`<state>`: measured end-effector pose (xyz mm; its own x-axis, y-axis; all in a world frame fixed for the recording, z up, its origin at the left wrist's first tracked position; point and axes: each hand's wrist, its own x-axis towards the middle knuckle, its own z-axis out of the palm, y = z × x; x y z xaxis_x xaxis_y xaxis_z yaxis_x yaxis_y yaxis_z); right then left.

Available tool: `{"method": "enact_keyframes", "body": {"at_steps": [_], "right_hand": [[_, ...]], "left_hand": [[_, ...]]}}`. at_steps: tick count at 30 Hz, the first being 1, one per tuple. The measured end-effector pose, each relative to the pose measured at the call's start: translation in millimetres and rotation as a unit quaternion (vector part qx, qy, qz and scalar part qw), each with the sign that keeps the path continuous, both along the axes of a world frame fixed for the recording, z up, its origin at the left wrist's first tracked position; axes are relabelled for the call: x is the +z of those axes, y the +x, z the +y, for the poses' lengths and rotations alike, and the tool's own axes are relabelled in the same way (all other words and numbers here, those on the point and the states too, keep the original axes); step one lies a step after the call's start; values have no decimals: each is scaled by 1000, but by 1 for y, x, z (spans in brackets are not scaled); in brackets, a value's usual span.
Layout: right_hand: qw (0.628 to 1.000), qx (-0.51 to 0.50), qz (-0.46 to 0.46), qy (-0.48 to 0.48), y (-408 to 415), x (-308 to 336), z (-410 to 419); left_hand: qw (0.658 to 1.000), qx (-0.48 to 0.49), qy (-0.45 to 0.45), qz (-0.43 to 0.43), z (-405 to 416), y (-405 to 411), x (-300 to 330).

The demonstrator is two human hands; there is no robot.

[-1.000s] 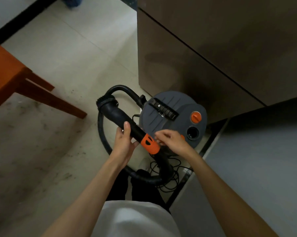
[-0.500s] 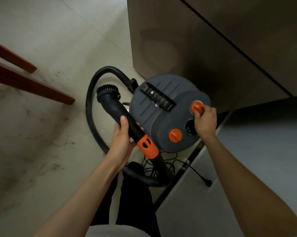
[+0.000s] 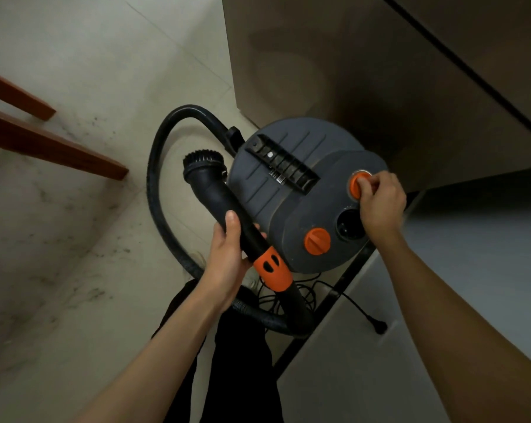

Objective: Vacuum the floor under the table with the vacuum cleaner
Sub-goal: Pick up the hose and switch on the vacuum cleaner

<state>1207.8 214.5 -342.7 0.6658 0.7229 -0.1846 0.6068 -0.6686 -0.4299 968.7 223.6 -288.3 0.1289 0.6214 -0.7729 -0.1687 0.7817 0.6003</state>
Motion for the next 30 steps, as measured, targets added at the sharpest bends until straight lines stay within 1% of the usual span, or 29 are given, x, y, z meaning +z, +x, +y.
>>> {"method": "enact_keyframes", "body": {"at_steps": [4, 7, 9, 12, 14, 19, 23, 27, 28, 29, 30], "right_hand": [[999, -21, 37, 0, 1, 2, -2], [997, -48, 31, 49, -15, 7, -15], [997, 14, 39, 64, -37, 9, -34], [986, 150, 72, -2, -66, 7, -64], [981, 181, 64, -26, -73, 2, -76], [989, 130, 60, -31, -74, 6, -70], [991, 43, 84, -93, -82, 13, -63], [986, 32, 96, -135, -86, 24, -57], [987, 34, 94, -121, -88, 30, -57], [990, 40, 98, -90, -94, 38, -55], [990, 52, 121, -47, -103, 47, -54]], "left_hand": [[1000, -24, 10, -4, 0, 9, 2], [1000, -15, 8, -3, 3, 9, 2], [1000, -8, 6, -4, 3, 6, 1], [1000, 1, 4, -4, 2, 1, 1], [1000, 8, 2, -5, 2, -3, 1], [1000, 19, 0, -5, -2, -7, 0], [1000, 13, 5, -5, -7, -8, 3], [1000, 13, 12, 2, -11, -12, 13], [1000, 13, 14, 5, -12, -13, 17], [1000, 14, 16, 7, -13, -15, 21], [1000, 17, 17, 9, -13, -17, 26]]}}
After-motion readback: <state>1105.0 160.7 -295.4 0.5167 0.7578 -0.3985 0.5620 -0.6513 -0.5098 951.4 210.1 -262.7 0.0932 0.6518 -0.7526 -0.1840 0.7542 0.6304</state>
